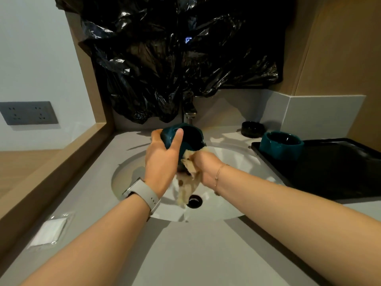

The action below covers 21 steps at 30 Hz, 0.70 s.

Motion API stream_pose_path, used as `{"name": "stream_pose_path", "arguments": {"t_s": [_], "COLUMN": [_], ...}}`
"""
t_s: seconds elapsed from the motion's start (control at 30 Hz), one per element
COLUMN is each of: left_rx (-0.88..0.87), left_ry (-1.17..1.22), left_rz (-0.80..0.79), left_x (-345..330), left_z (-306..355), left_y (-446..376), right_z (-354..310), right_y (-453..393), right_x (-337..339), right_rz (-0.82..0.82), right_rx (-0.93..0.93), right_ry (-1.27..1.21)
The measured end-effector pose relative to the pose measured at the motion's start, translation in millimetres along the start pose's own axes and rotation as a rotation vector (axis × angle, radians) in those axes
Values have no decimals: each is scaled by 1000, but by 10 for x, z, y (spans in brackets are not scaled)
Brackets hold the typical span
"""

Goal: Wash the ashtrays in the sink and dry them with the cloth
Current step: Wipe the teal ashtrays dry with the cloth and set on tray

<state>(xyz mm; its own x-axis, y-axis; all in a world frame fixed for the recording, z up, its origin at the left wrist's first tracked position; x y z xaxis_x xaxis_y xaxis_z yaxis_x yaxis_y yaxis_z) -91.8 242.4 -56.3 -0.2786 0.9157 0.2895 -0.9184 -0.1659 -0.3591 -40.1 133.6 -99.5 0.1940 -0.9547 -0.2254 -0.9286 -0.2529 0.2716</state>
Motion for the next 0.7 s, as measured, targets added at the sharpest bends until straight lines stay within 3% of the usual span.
{"name": "stream_pose_path", "arguments": {"t_s": [0.1, 0.2, 0.3, 0.37, 0.43, 0.57, 0.63, 0.7], "left_rx": [95, 214, 203, 197, 223, 231, 194, 122], "left_ry": [104, 163, 183, 220, 246, 123, 136, 140], "left_rz": [-147, -299, -289, -188, -62, 94, 103, 97], "left_x": [-75, -184, -244, -220, -161, -10, 44, 62], "left_z": [-74, -128, -141, -158, -203, -268, -247, -193], "left_y": [-30, -37, -45, -75, -102, -77, -57, -35], "right_z": [-365, -613, -741, -705, -457, 234, 299, 206], "right_y": [66, 267, 379, 282, 98, -55, -85, -92], "right_x": [316, 278, 190, 228, 270, -55, -210, -219], "right_rz": [139, 37, 36, 104, 128, -154, -224, -203], "right_rx": [203, 352, 392, 392, 301, -191, -276, -225], "right_ry": [553, 1278, 1438, 1309, 903, 1, -153, -115]}}
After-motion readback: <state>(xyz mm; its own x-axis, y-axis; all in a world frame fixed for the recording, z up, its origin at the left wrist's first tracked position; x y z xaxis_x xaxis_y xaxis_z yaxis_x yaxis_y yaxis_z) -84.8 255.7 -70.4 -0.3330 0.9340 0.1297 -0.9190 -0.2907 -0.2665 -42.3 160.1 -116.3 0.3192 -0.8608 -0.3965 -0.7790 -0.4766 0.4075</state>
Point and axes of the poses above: each hand's wrist, its own y-axis away from the middle knuckle, its own x-axis out of the back of the hand, z = x × y, the point moved 4 cm from there along -y, towards the middle knuckle, and after that the axes turned 12 degrees about -z, right-handed, at the moved point
